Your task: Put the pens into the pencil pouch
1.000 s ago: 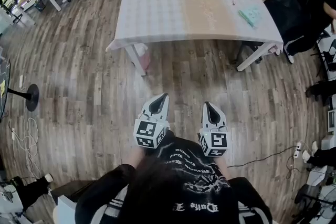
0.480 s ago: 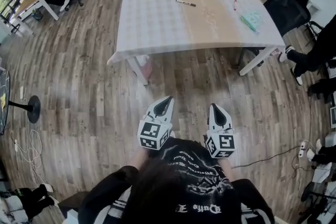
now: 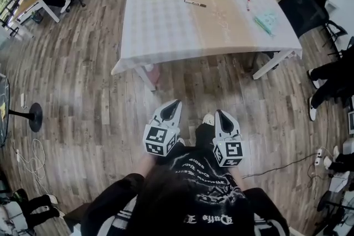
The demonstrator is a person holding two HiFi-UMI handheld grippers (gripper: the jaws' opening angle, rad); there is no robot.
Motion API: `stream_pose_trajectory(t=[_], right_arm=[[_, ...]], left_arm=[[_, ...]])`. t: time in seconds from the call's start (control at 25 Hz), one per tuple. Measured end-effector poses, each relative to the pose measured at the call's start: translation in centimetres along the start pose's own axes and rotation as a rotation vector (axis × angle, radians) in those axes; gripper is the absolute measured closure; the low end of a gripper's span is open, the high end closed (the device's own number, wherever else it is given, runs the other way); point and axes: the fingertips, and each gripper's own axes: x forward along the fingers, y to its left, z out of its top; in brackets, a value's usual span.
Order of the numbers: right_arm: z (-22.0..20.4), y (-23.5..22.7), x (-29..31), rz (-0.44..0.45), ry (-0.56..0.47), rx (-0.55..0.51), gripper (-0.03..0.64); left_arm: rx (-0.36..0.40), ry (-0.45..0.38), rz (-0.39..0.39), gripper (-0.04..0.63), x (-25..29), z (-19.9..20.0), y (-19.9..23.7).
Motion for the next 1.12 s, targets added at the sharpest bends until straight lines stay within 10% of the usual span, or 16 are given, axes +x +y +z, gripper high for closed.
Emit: stream_pose_trajectory(t=[1.12], right_arm=[[6.5,-28.2,18.1,0.074,0.020,0.030,0.607]], left_arm=[[-0.034,0.047,0.066,0.575,31.4,6.7,-2.6]])
